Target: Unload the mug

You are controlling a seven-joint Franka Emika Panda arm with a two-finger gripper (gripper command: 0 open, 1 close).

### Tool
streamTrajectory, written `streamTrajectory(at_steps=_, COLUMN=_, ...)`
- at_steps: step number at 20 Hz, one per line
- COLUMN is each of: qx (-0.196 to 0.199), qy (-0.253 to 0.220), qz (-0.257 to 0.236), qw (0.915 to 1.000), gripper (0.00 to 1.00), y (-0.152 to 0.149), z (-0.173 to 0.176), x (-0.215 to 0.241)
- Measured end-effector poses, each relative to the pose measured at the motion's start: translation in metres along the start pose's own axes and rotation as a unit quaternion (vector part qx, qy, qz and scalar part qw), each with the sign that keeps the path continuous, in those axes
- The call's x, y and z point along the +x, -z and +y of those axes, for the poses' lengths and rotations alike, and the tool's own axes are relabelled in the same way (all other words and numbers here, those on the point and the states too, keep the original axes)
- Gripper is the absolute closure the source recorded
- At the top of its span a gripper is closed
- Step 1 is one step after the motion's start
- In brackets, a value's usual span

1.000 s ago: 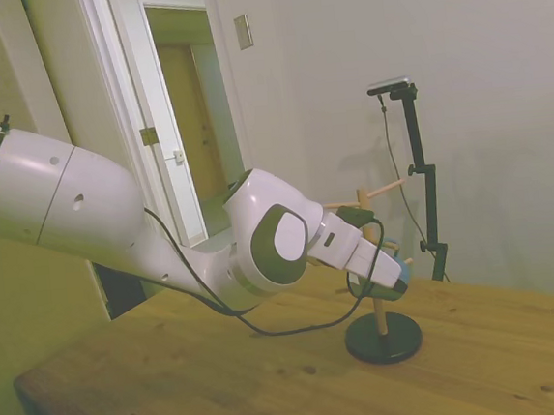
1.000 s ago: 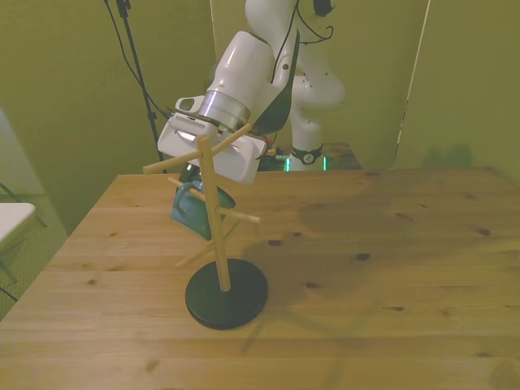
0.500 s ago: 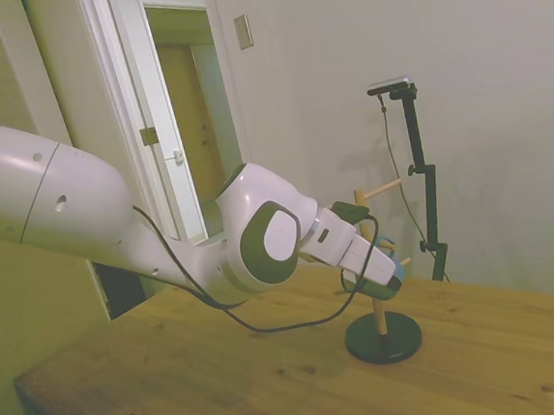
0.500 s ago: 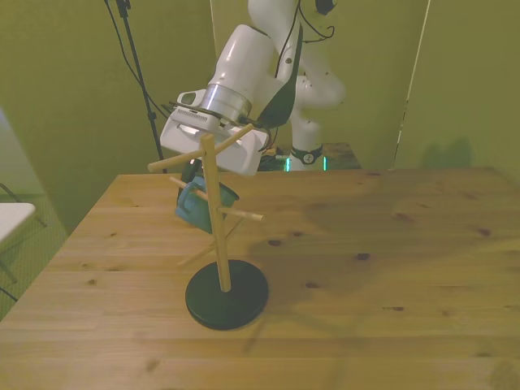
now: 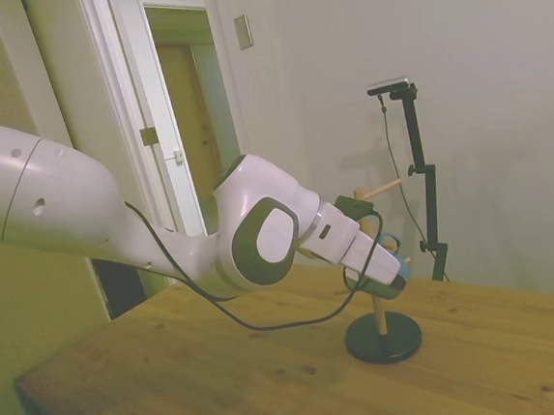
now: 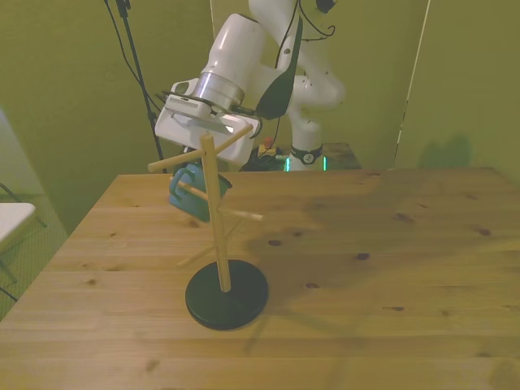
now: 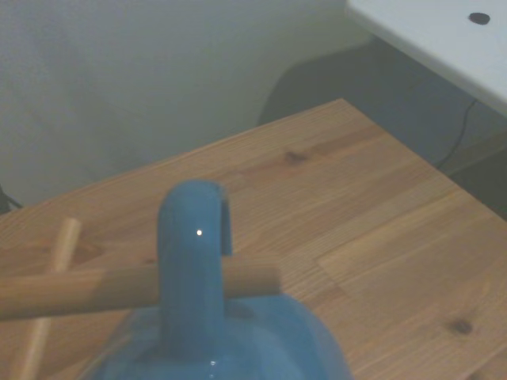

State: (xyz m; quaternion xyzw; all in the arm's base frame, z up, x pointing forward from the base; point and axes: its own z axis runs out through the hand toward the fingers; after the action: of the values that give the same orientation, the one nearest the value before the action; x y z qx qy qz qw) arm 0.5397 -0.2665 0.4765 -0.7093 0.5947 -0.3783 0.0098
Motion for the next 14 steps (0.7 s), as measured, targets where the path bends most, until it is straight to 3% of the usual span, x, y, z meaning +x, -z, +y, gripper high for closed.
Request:
streamTrajectory(at_steps=7, qx=-0.014, qy=-0.003, qz=-0.018, qw=0.9997, gripper=1.00, y=0.005, z=0.033, x=0.010)
streamTrajectory(at_steps=11, qx=-0.022, qy=0.024, qz=-0.082, qw=0.9961, gripper=1.00, y=0.043, z=0.058, x=-0.017)
streamTrajectory(at_steps=14, qx=-0.040, qy=0.051, qz=-0.141, qw=0.9878, gripper=1.00, y=0.066, z=0.074, x=-0.037)
